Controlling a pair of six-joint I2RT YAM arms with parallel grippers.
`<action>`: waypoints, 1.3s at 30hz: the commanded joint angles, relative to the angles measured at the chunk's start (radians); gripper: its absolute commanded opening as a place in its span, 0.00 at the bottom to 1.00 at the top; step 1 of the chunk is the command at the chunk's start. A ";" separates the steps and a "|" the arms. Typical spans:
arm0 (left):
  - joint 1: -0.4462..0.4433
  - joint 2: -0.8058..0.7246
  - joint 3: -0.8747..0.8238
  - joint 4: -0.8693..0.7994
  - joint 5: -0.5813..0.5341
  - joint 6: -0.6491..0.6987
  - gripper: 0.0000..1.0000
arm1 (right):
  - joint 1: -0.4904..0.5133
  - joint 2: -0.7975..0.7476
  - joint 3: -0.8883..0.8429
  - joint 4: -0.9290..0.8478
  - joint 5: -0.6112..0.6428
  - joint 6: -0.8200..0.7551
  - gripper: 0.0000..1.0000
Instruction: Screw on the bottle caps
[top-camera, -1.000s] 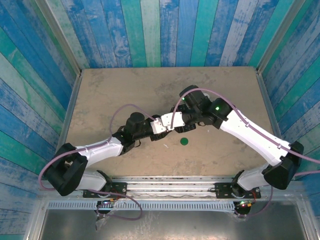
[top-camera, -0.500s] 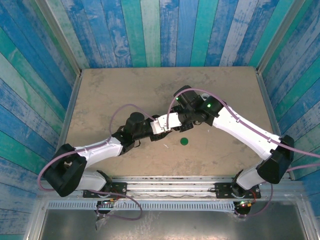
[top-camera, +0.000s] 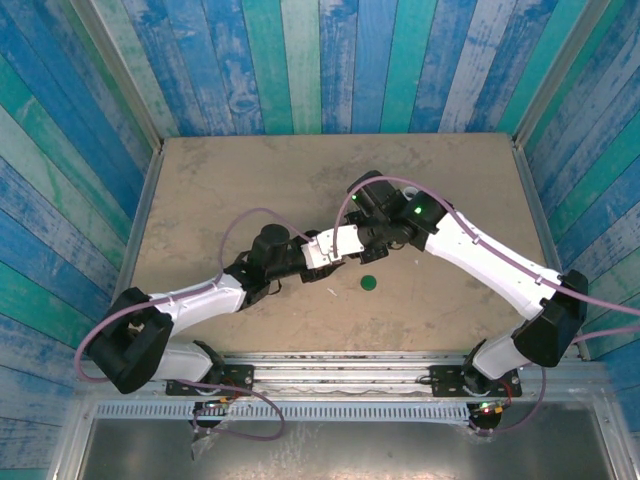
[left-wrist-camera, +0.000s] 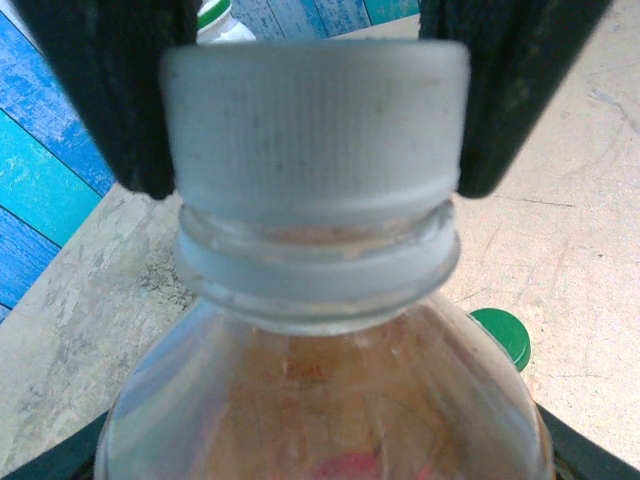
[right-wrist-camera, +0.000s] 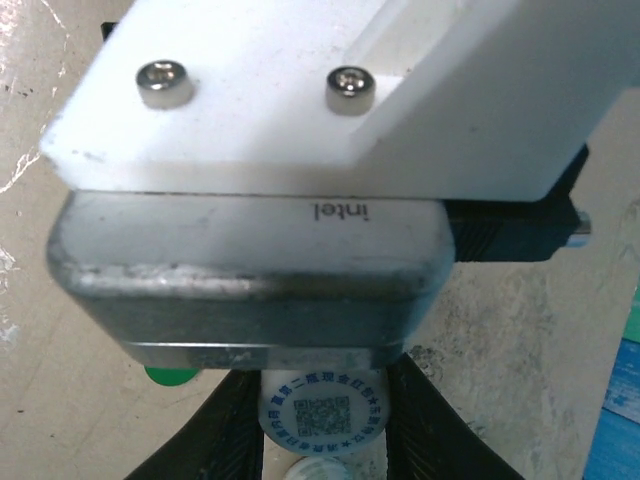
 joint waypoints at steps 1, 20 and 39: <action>0.002 -0.050 0.026 0.028 -0.026 -0.019 0.63 | -0.004 0.010 0.037 -0.005 -0.030 0.128 0.20; 0.001 0.084 0.072 0.176 -0.249 0.008 0.62 | -0.119 0.012 0.032 0.017 -0.096 1.476 0.15; 0.002 -0.018 0.094 -0.076 0.134 0.015 0.63 | -0.110 -0.221 -0.100 0.038 -0.204 0.079 0.64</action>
